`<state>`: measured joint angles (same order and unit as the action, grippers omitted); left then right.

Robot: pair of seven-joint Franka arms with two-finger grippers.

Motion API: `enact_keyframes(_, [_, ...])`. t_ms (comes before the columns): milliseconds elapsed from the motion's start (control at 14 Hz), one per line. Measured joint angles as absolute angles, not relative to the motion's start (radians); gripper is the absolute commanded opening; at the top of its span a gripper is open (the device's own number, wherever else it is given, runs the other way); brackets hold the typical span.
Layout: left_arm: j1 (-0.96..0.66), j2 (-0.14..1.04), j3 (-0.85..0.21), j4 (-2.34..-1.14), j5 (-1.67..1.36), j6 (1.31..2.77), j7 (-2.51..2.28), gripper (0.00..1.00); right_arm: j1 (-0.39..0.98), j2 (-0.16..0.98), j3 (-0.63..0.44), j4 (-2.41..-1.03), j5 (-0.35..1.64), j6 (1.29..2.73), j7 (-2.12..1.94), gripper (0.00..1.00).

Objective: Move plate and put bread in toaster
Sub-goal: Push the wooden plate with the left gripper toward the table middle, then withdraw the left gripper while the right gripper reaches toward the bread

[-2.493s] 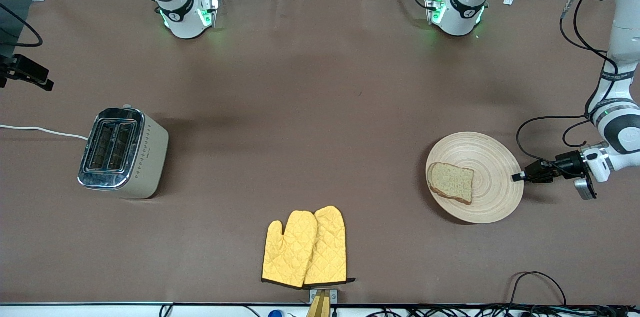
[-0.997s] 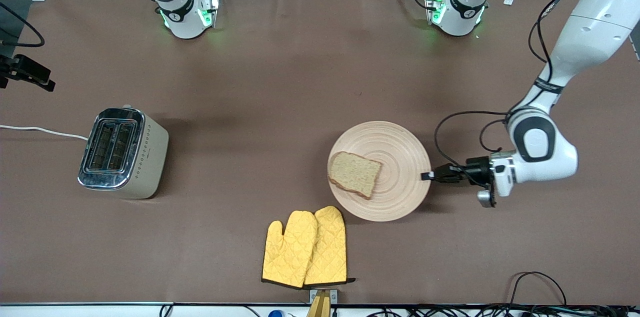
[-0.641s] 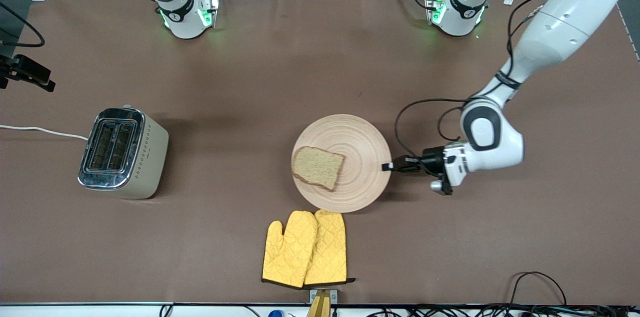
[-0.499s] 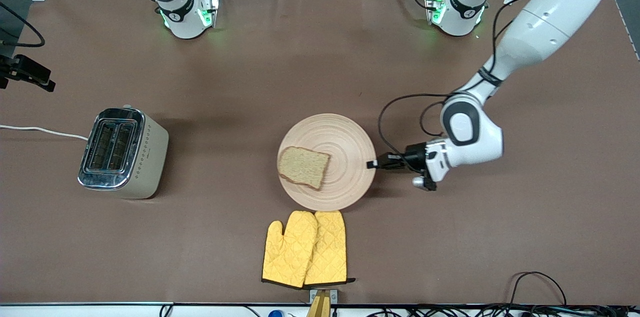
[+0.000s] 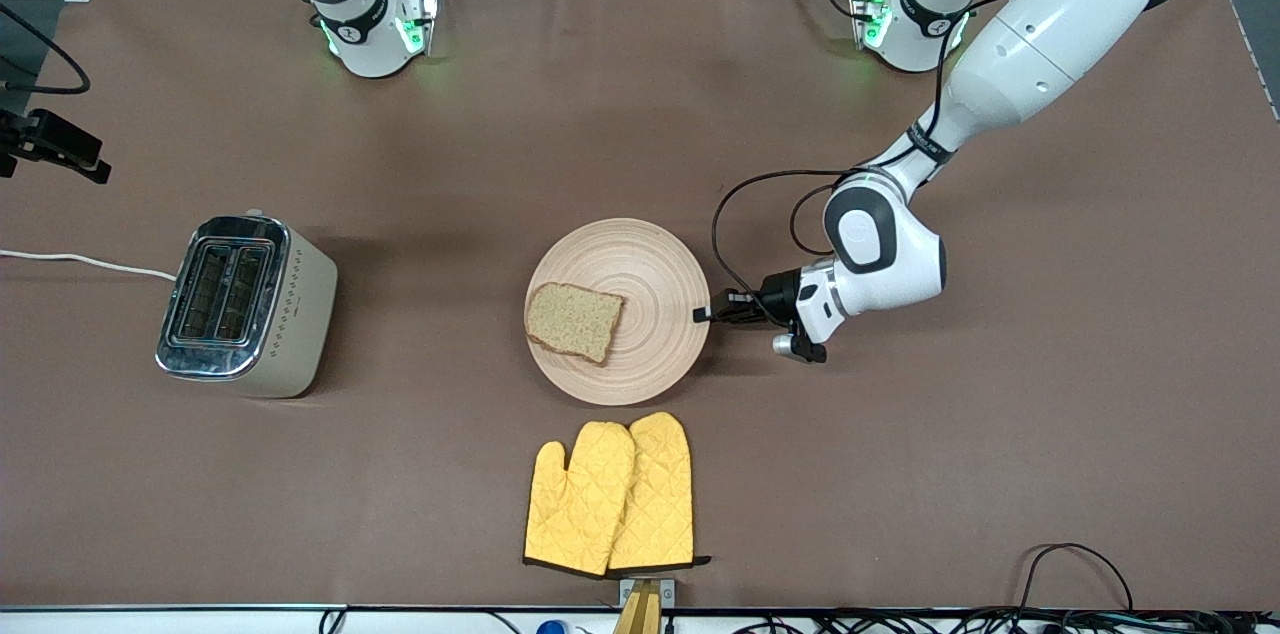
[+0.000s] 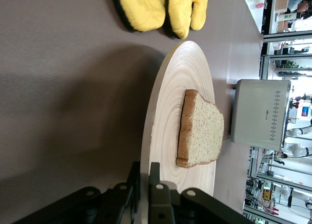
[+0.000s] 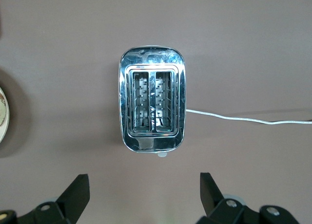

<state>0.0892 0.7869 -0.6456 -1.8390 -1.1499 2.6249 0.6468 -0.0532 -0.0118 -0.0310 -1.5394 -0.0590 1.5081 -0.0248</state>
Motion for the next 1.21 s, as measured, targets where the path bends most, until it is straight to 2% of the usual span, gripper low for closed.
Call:
enact_keyframes(214, [0.09, 0.816, -0.646, -1.841, -1.15, 2.625, 0.693, 0.03, -0.053, -0.012, -0.031, -1.54, -0.059, 1.508, -0.025, 1.0])
enact_keyframes(285, [0.09, 0.822, -0.646, -1.84, -1.154, 2.624, 0.701, 0.1, -0.053, -0.012, -0.031, -1.54, -0.059, 1.508, -0.025, 1.0])
enact_keyframes(356, [0.09, 0.825, -0.646, -1.84, -1.162, 2.624, 0.708, 0.41, -0.053, -0.012, -0.031, -1.54, -0.059, 1.508, -0.025, 1.0])
enact_keyframes(427, [0.09, 0.826, -0.646, -1.84, -1.166, 2.623, 0.71, 0.82, -0.052, -0.012, -0.03, -1.54, -0.059, 1.509, -0.025, 1.0])
enact_keyframes(499, [0.09, 0.826, -0.647, -1.84, -1.171, 2.621, 0.71, 1.0, -0.048, -0.012, -0.029, -1.54, -0.059, 1.511, -0.025, 1.0])
enact_keyframes(855, [0.116, 0.812, -0.652, -1.835, -1.191, 2.621, 0.664, 1.0, 0.005, -0.011, -0.022, -1.571, -0.006, 1.556, -0.022, 1.0])
enact_keyframes(1211, [0.219, 0.66, -0.65, -1.83, -1.184, 2.621, 0.549, 1.0, 0.167, 0.029, -0.017, -1.806, 0.059, 1.87, 0.149, 1.0])
